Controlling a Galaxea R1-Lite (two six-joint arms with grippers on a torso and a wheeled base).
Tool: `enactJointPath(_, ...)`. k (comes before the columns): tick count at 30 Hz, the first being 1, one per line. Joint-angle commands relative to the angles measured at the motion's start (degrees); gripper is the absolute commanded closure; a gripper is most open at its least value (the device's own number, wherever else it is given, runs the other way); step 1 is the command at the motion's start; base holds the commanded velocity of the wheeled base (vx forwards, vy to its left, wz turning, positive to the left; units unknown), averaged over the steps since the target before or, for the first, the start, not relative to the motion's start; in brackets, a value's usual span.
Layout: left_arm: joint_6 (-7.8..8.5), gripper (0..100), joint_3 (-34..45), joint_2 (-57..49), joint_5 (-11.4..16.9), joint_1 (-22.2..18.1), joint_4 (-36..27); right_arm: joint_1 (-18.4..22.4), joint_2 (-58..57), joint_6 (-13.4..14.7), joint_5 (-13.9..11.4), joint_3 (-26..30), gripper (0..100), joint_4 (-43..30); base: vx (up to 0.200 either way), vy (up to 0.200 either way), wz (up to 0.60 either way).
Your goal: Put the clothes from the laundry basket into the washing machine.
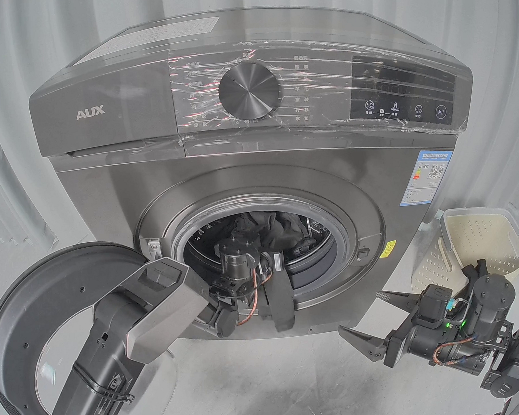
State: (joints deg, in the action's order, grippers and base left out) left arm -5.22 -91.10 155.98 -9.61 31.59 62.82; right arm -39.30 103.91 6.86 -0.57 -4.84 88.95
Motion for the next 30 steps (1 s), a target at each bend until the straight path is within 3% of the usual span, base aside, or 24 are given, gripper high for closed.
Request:
enactJointPath(1, -0.14, 100, -6.37, 0.55, -1.64, -1.62, 0.38, -0.07, 0.06, -0.01, -0.04, 0.01, 0, 0.08, 0.000, 0.000, 0.00)
enactJointPath(8, -0.14, 100, -14.02, 3.81, -2.87, -1.88, -0.24, 0.02, 0.06, -0.01, -0.04, 0.09, 0, 0.08, 0.000, 0.000, 0.00)
enactJointPath(12, -0.06, 100, -13.14, 3.98, -2.87, -1.88, 0.02, 0.02, 0.06, -0.01, -0.04, 0.09, 0, 0.08, 0.000, 0.000, 0.00)
enactJointPath(13, -0.06, 0, -13.05, 3.98, -2.87, -1.88, 0.02, 0.02, 0.06, -0.01, -0.04, 0.01, 0, 0.08, 0.000, 0.000, 0.00)
enactJointPath(18, -0.41, 0, -10.50, 3.19, -2.87, -1.70, 0.11, 0.02, 0.06, -0.01, -0.04, 0.09, 0, -0.01, 0.000, 0.000, 0.00)
enactJointPath(22, -0.50, 0, -2.50, -1.29, -2.61, -1.26, -0.33, 0.02, 0.06, -0.01, -0.04, 0.09, 0, 0.08, 0.000, 0.000, 0.00)
enactJointPath(25, -0.76, 0, 5.49, -4.63, -0.06, -0.30, -0.86, 0.02, 0.06, -0.01, -0.04, 0.09, 0, 0.08, 0.000, 0.000, 0.00)
enactJointPath(30, -0.85, 0, 11.56, -6.21, 3.28, 1.29, -0.86, 0.02, 0.06, -0.01, -0.04, 0.09, 0, -0.01, 0.000, 0.000, 0.00)
